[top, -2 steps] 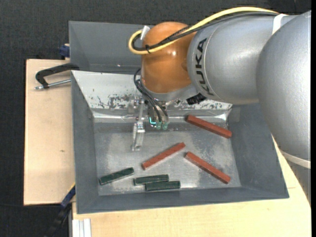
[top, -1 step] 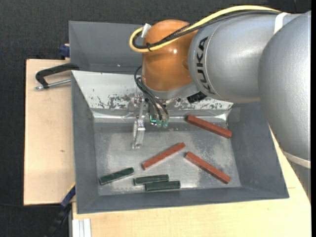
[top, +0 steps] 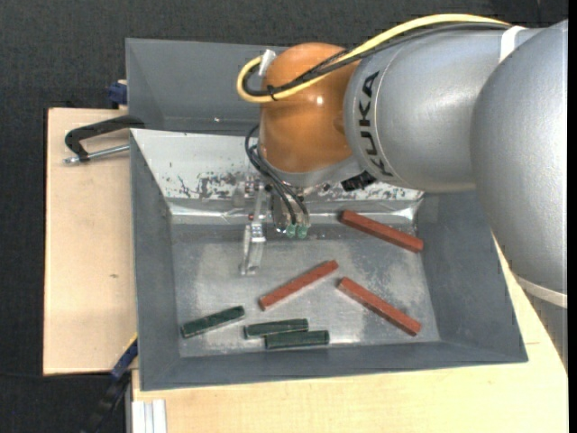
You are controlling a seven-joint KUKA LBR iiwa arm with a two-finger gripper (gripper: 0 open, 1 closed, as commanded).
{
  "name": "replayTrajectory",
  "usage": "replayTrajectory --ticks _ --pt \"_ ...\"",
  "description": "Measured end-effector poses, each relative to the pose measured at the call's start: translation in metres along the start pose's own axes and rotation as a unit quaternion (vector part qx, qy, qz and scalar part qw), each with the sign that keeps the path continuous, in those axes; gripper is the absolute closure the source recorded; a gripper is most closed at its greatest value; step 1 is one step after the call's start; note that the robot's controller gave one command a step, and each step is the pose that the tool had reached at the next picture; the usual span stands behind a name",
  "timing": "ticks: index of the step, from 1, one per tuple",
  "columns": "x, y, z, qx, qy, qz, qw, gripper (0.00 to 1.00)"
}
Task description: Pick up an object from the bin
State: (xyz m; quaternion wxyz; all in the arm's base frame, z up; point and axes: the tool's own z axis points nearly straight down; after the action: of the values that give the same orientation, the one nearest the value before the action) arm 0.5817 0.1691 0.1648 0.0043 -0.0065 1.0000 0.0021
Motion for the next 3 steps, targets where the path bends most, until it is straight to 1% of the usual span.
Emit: replayTrajectory --ticks 1,2,3 --pt "0.005 -0.004 0.037 0.001 0.0043 -0.114 0.9935 0.0" --pt "0.039 -0.004 0.055 0.001 0.0035 -0.136 0.9907 0.0" --pt "0.077 -0.011 0.077 0.0 0.0043 -0.185 0.9827 0.0"
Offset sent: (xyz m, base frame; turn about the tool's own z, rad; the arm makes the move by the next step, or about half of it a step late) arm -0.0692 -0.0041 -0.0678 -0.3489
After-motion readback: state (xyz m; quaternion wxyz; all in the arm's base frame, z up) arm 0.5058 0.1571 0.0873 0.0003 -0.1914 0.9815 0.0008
